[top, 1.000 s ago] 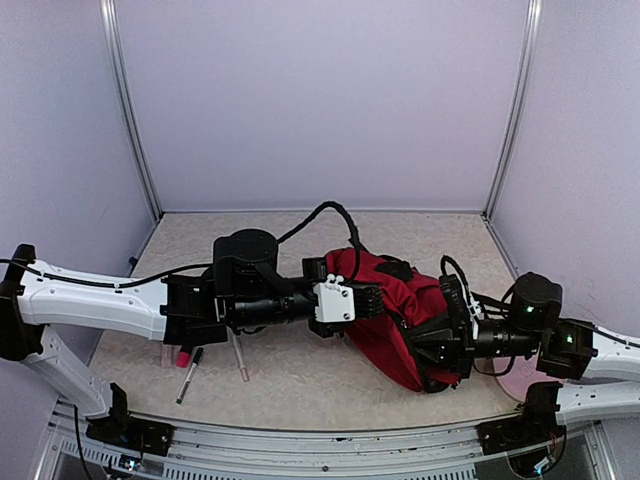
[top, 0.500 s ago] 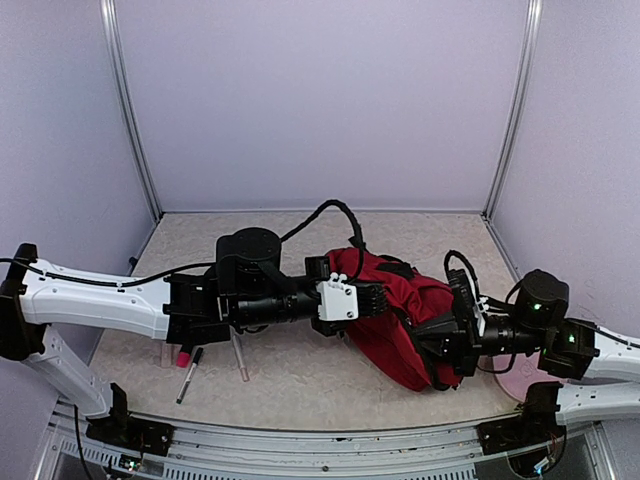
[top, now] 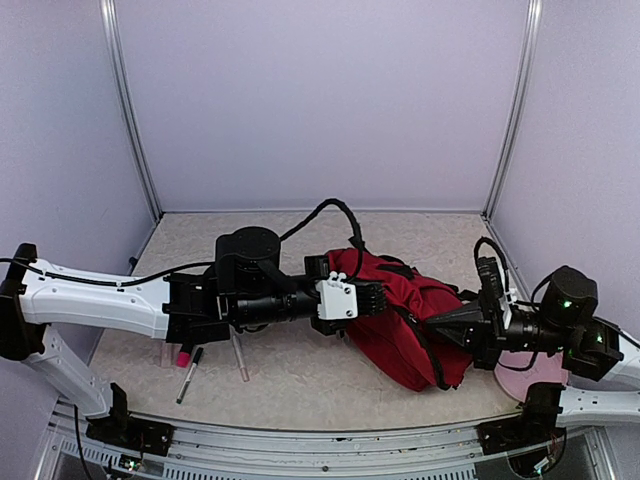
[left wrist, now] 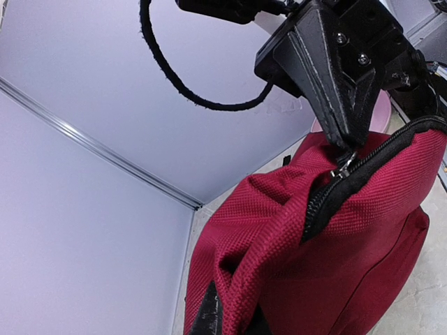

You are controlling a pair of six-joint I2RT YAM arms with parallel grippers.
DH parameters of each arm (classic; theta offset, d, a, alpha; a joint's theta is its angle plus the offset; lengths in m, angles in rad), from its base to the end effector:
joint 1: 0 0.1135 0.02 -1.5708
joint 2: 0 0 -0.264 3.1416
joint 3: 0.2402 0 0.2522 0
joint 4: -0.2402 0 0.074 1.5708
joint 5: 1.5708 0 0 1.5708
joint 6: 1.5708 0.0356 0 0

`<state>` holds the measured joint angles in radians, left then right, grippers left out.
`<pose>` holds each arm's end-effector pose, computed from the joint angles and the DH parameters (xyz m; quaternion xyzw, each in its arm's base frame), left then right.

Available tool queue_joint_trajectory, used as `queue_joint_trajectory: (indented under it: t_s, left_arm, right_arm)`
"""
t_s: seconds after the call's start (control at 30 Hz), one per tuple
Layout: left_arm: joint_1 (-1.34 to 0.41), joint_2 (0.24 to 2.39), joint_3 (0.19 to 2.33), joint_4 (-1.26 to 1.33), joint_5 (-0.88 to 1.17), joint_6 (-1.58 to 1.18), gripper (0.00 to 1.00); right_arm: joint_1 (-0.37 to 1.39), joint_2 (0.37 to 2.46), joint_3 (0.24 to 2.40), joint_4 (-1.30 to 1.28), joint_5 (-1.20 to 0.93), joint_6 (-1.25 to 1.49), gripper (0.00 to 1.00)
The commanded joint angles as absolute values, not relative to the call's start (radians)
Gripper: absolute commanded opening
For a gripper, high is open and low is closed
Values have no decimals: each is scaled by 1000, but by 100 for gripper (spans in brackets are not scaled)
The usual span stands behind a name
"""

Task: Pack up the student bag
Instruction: Pick up the largest pocket of the bag from the student bag.

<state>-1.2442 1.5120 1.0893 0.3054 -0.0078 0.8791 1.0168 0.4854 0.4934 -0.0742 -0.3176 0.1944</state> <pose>0.1162 -0.3422 0.3184 0.6513 0.3665 -0.1178 0.6539 0.0634 0.1237 0.2915 -0.3872 0.6176 0.4790 0.4890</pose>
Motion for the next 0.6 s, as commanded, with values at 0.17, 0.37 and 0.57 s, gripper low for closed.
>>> queue_joint_trajectory:
  t_s: [0.17,0.37,0.57]
  left_arm:
    - [-1237,1482,1123,378,4,859,0]
    - [-1230,1495,1129,406,-8,819,0]
    - [-1227,1500,1114,455,4,760,0]
  right_arm:
    - [1024,571,470,40,-391,217,16]
    - [1045,614,453,199,-387,269,30]
    - [1181,676,451,288,-131,283,28]
